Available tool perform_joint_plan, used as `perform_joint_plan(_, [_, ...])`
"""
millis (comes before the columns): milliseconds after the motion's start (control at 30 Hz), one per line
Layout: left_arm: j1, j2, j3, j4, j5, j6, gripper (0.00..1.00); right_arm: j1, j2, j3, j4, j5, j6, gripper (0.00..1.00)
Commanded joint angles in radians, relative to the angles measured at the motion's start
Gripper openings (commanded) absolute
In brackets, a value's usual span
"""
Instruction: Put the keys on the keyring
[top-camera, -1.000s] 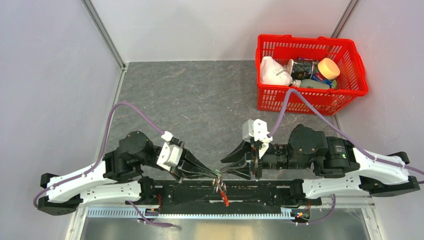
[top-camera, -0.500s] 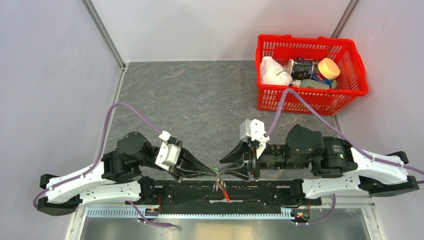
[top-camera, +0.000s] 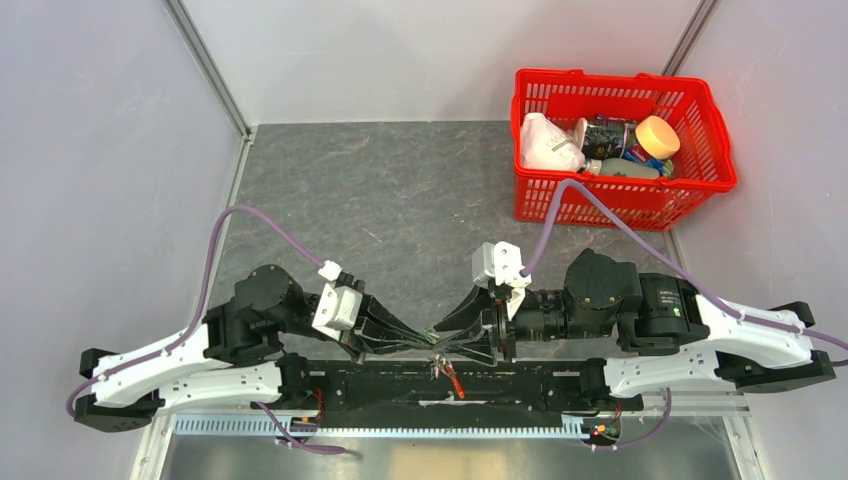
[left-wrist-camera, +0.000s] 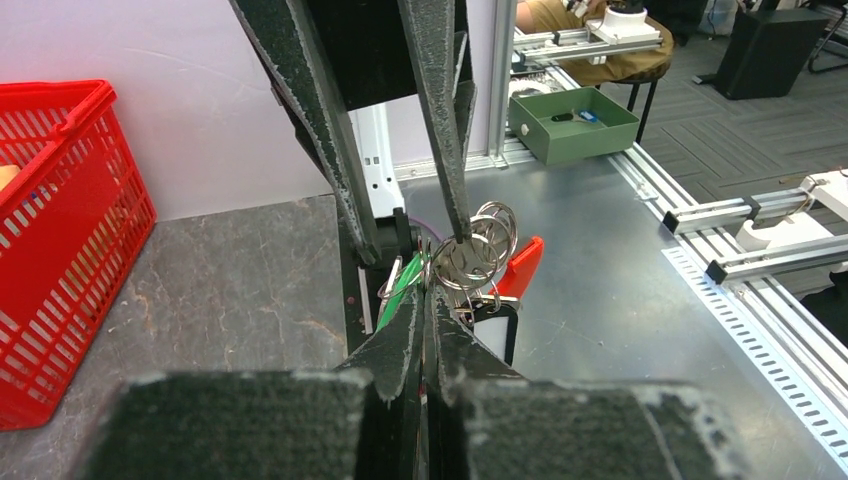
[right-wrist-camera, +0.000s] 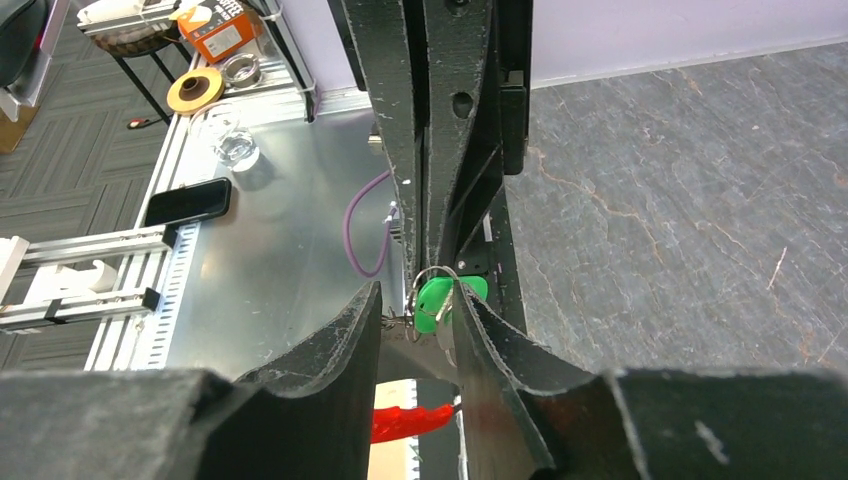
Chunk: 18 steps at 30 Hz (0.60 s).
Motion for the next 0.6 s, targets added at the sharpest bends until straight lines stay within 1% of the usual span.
perform_joint_plan(0, [-0.002,-0.017,0.005,0.075,-0.034,-0.021,0.02,-0.001,0.003,0.035,0.024,-0.022,0.003,0.39])
perform_joint_plan(233, [-0.002,-0.034,0.0,0.08,-0.054,-0.018,0.02,-0.001,0.01,0.036,0.009,-0.02,-0.004,0.37])
perform_joint_plan(400, [-0.002,-0.044,-0.004,0.083,-0.057,-0.021,0.02,0.0,0.014,0.036,0.003,-0.016,-0.007,0.33])
perform_joint_plan(567, [-0.002,-0.05,-0.007,0.09,-0.053,-0.025,0.02,-0.001,0.012,0.036,0.003,-0.002,-0.009,0.32])
